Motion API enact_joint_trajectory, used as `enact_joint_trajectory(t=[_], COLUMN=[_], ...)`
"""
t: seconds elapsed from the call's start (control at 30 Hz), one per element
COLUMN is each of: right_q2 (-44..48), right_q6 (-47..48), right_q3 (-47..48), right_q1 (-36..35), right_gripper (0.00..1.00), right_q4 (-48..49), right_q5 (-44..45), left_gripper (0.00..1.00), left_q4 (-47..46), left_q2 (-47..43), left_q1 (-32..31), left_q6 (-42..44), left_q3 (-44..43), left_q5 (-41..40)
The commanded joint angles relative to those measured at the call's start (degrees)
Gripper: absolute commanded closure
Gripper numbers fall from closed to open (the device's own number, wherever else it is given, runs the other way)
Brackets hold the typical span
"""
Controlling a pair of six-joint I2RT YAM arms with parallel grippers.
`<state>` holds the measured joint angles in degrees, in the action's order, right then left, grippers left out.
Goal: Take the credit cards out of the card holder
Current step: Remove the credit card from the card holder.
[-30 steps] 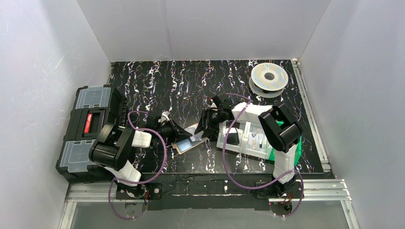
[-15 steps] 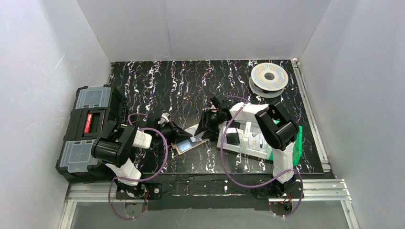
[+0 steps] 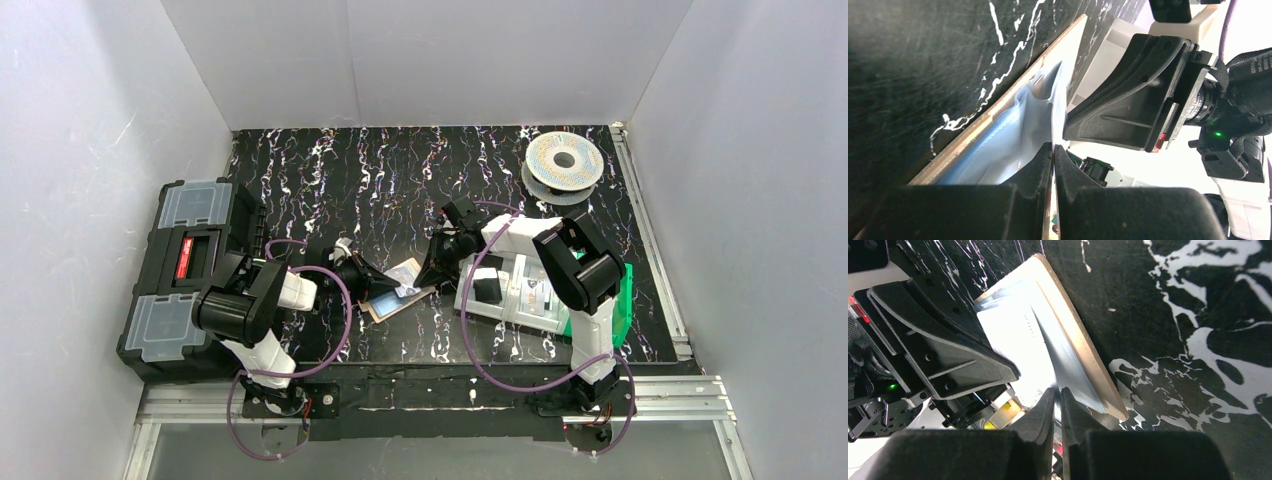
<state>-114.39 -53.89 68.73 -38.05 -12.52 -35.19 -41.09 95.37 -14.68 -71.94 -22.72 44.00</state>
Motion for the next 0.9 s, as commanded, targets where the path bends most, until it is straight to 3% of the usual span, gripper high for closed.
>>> enact_joint_trajectory(t=[0.0, 0.17, 0.63, 0.87], right_q2=[1.1, 1.2, 1.1, 0.9], right_q6=[-0.4, 0.1, 1.1, 1.9], right_q3=[0.4, 0.4, 0.2, 0.6], right_q1=[-0.7, -0.8, -0.8, -0.8], right_gripper=[0.91, 0.98, 0.99, 0.99], right_q4=[0.5, -0.5, -3.5, -5.4], right_q5=[1.2, 3.0, 8.0, 10.0], left_gripper=[0.99, 0.87, 0.84, 0.95], left_q4=[3.7, 5.9, 5.5, 5.3], left_q2=[-0.5, -1.1, -0.6, -0.8], left_q1=[-0.5, -0.4, -0.4, -0.4], left_q6=[2.3, 3.5, 2.9, 2.3], left_q3=[0.4, 0.4, 1.4, 1.6], left_q5=[1.2, 0.8, 0.5, 0.2])
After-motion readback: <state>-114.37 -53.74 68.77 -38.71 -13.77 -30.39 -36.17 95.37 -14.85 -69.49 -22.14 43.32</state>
